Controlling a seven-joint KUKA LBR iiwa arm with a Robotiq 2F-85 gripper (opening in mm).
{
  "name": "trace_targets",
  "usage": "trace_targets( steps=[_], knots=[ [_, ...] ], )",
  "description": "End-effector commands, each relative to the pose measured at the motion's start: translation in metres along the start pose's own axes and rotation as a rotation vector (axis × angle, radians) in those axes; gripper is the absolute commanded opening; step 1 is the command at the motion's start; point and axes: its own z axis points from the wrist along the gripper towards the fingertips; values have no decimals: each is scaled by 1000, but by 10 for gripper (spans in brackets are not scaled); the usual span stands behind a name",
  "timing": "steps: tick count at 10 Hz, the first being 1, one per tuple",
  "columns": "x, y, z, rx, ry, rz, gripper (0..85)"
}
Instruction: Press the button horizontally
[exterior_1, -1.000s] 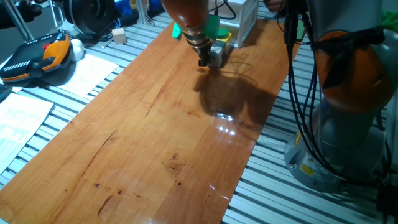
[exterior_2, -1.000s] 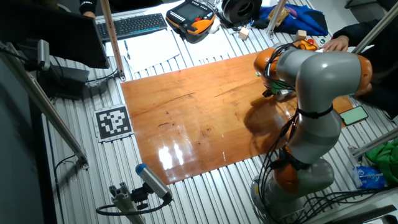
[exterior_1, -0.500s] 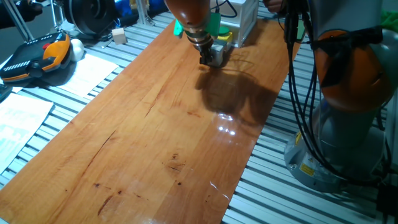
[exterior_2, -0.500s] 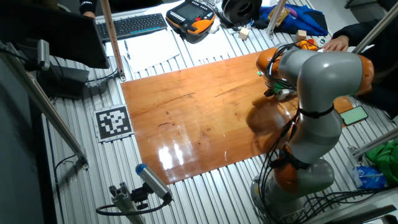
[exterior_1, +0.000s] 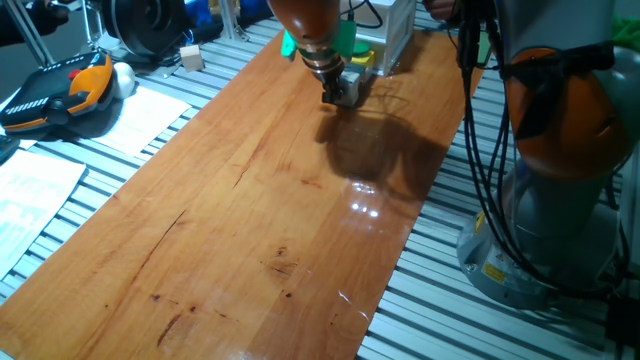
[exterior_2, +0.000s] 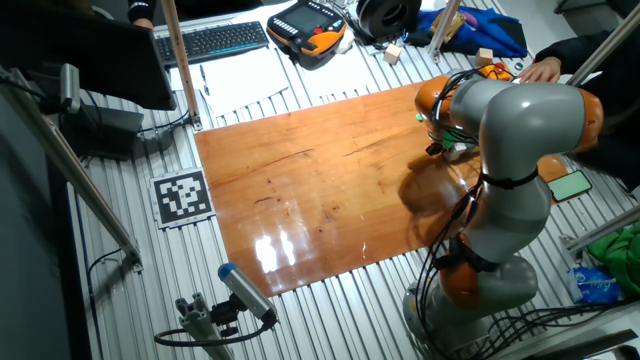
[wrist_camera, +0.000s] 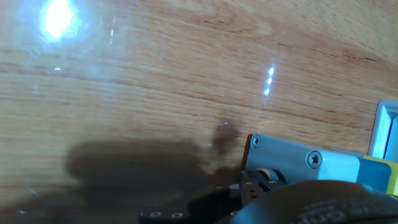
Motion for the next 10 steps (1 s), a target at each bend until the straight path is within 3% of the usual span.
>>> trace_targets(
  steps=[1, 4, 7, 8, 9, 10],
  knots=[
    [-3, 4, -2, -12, 2, 1, 0],
    [-7, 20, -10, -10, 9, 32, 0],
    [-13, 31, -20, -58, 17, 52, 0],
    [-18, 36, -29, -80, 25, 75, 0],
    [-23, 43, -41, -120, 34, 109, 0],
    [-26, 50, -52, -136, 37, 135, 0]
  ],
)
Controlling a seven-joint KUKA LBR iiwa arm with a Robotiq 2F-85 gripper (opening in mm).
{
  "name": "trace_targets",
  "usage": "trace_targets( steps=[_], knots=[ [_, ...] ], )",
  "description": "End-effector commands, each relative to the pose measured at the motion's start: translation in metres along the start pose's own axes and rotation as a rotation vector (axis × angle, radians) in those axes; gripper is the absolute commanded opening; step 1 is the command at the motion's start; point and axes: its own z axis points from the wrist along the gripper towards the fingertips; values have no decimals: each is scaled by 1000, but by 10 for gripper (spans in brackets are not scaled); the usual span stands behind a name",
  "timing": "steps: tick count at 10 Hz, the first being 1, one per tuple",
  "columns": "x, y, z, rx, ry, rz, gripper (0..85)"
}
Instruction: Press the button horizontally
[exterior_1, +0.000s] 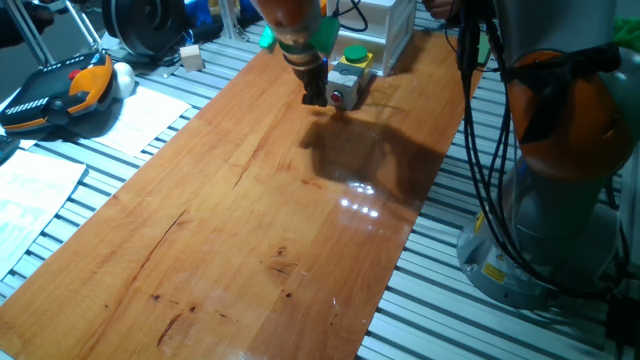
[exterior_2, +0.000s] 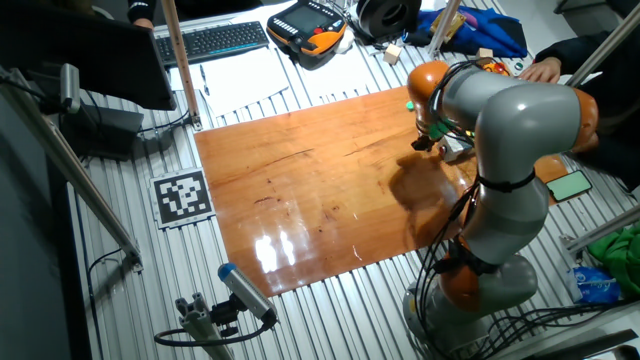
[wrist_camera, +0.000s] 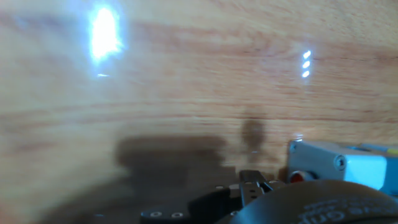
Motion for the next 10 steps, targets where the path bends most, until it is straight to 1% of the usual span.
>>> trace_targets(
  steps=[1, 2, 3, 4, 5, 6, 7, 8, 9, 10],
  knots=[
    [-1, 13, -9, -20, -5, 24, 0],
    [-2, 23, -20, -52, -11, 60, 0],
    [1, 36, -34, -52, -9, 97, 0],
    [4, 44, -44, -57, -8, 131, 0],
    [8, 49, -51, -64, -13, 149, 0],
    [11, 51, -55, -86, -17, 167, 0],
    [14, 51, -57, -109, -31, 174, 0],
    [16, 51, -58, -112, -41, 175, 0],
    [18, 50, -59, -97, -45, 168, 0],
    [18, 50, -59, -92, -53, 159, 0]
  ],
)
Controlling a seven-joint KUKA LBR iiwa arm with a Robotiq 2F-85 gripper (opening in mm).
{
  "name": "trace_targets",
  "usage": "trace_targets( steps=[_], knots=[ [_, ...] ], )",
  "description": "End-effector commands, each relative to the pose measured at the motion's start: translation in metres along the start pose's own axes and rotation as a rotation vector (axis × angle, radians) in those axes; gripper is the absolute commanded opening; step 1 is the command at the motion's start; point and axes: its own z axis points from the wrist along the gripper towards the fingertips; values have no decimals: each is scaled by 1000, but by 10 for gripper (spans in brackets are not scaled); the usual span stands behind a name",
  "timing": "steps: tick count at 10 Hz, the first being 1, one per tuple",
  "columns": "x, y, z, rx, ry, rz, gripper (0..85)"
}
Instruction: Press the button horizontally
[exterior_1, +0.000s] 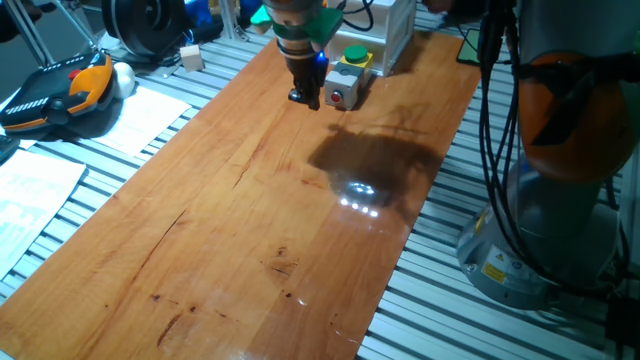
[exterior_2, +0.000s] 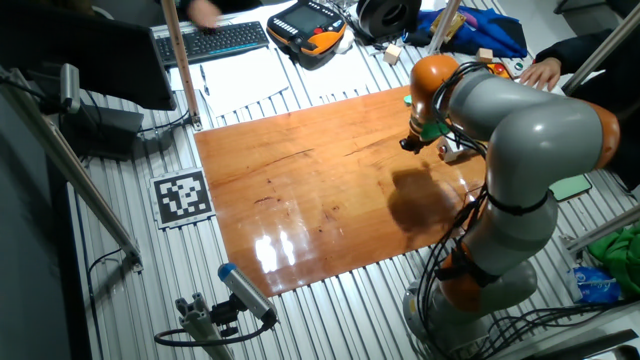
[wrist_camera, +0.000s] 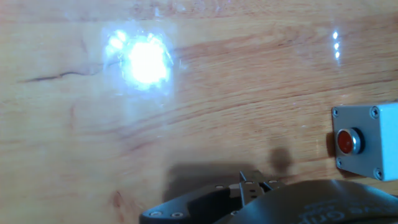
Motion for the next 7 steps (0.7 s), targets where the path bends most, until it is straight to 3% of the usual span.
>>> trace_targets(
  steps=[1, 3, 7],
  knots=[
    [0, 0, 0, -2, -6, -2, 0],
    [-1, 0, 0, 5, -20, -3, 0],
    [0, 0, 1, 5, 6, -9, 0]
  ],
)
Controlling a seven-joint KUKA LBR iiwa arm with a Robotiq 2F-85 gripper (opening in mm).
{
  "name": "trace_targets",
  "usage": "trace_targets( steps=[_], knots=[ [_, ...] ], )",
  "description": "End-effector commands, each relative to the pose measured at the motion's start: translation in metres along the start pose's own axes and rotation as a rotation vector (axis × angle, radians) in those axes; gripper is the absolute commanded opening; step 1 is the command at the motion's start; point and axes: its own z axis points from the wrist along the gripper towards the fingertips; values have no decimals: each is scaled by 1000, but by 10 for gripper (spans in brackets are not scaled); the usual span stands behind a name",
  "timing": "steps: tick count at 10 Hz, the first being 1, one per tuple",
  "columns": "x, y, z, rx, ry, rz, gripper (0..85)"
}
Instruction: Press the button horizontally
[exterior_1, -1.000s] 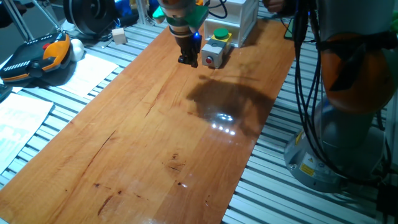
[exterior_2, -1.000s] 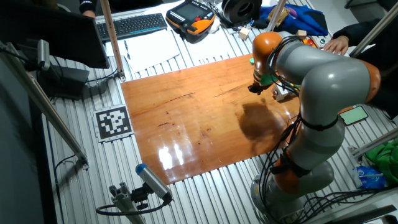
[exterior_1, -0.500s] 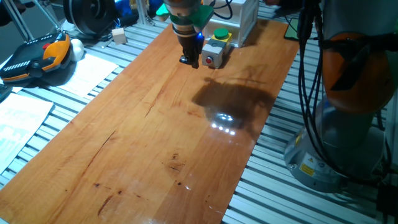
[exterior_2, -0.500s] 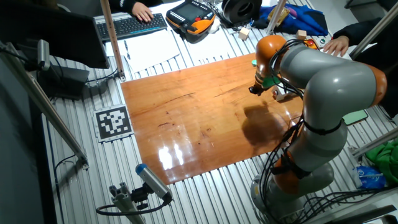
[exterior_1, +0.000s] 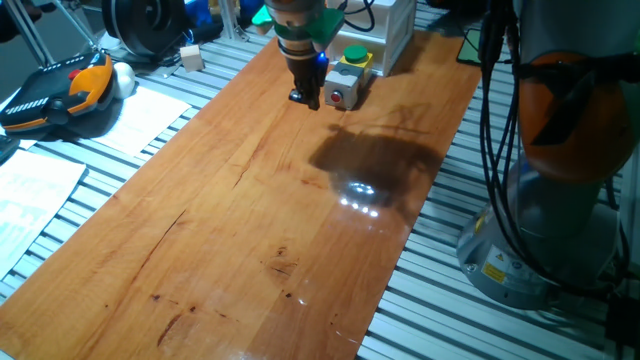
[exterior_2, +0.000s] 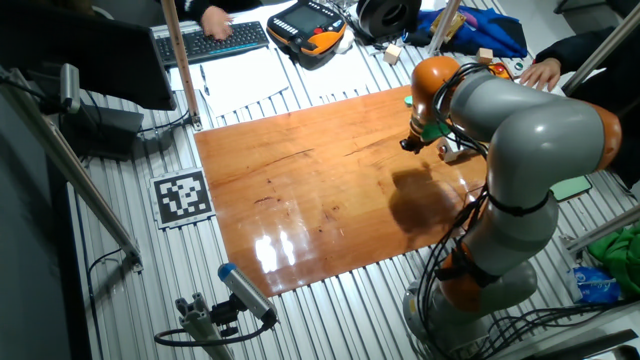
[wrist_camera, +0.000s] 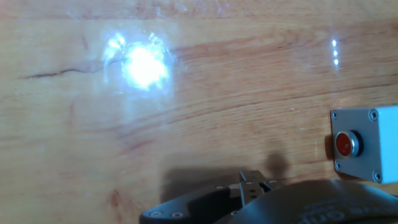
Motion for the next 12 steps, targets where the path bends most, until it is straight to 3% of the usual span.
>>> trace_targets(
  steps=[1, 3, 5, 7, 9, 10, 11, 12],
  knots=[
    [1, 1, 1, -9, 3, -1, 0],
    [1, 3, 2, 12, -15, -12, 0],
    [0, 2, 1, 12, -15, -15, 0],
    [-1, 1, 2, 13, 33, -24, 0],
    [-5, 0, 7, 44, 59, -38, 0],
    [-8, 0, 11, 45, 82, -49, 0],
    [-6, 4, 8, 33, 99, -46, 0],
    [-3, 8, 5, 40, 105, -44, 0]
  ],
)
